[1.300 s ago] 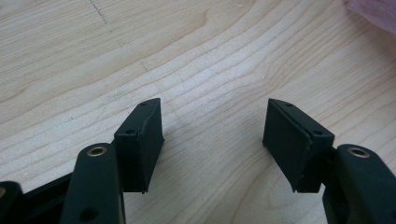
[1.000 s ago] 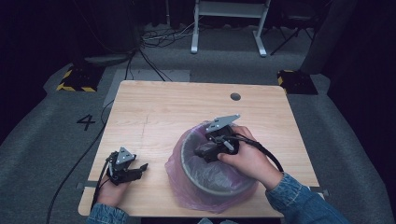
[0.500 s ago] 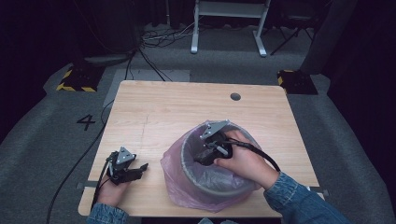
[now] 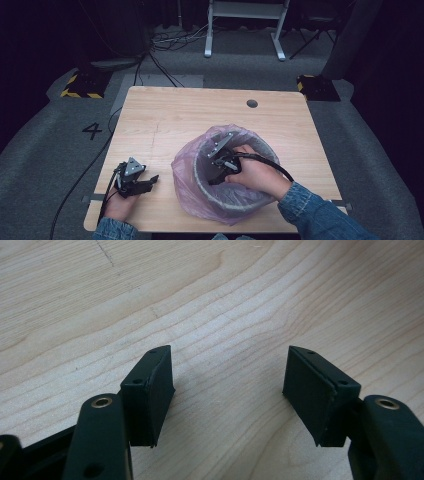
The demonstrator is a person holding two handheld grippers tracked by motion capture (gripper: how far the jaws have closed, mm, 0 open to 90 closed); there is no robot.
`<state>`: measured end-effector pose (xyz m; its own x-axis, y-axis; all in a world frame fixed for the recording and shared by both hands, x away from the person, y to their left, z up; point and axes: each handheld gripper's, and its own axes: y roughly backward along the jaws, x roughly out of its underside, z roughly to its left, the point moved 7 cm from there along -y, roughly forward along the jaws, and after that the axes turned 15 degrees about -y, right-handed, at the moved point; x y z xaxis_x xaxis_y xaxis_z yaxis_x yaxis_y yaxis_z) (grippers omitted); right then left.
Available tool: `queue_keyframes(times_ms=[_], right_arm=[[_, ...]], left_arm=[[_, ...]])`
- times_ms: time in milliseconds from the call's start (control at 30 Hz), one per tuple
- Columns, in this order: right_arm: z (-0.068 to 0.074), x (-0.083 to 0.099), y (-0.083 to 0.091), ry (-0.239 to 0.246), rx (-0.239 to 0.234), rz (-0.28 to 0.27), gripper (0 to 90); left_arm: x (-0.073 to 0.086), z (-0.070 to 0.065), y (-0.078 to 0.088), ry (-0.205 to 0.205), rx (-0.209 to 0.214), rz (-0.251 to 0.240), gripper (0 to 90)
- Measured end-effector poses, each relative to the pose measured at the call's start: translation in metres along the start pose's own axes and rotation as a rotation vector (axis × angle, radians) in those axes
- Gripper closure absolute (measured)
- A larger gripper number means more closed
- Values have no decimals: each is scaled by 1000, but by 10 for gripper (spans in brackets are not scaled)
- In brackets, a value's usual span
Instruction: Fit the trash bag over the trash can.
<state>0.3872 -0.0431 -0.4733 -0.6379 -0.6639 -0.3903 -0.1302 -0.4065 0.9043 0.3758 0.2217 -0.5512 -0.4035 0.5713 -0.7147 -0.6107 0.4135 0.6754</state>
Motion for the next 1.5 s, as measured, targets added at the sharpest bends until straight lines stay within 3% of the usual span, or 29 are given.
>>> queue_keyframes(times_ms=[167, 333, 467, 533, 700, 900, 967, 1033, 1100, 1233, 1333, 1433, 1500], right_arm=[[-1, -3, 6, 0, 1, -17, 232], [3, -15, 32, -14, -29, -147, 239], [13, -22, 61, 4, -112, -263, 239], [16, -25, 74, 29, -121, -313, 239], [24, -26, 98, 55, -185, -389, 241], [29, -24, 115, 75, -198, -449, 253], [29, -26, 122, 67, -191, -488, 271], [24, -30, 124, 27, -161, -524, 341], [20, -33, 121, 3, -133, -521, 435], [10, -35, 102, 3, -50, -455, 659], [8, -36, 90, -12, -36, -413, 756], [7, -37, 82, 4, -14, -373, 889], [7, -36, 76, 17, -9, -332, 900]], left_arm=[[0, 0, 0, 0, 0, 0, 366], [0, 0, 0, 0, 0, 0, 366], [0, 0, 0, 1, 0, 0, 365], [0, 0, 0, 1, -1, -1, 365], [0, 0, 0, 0, -1, 0, 365], [0, 0, 0, 0, -1, 0, 365], [0, 0, 0, 0, -1, 0, 365], [0, 0, 0, 1, -1, 0, 364], [0, 0, 0, 1, -1, 0, 365], [0, 0, 0, 0, -1, 0, 364], [0, 0, 0, 0, -1, 0, 364], [0, 0, 0, 0, -1, 0, 365], [0, 0, 0, 0, -1, 0, 364]])
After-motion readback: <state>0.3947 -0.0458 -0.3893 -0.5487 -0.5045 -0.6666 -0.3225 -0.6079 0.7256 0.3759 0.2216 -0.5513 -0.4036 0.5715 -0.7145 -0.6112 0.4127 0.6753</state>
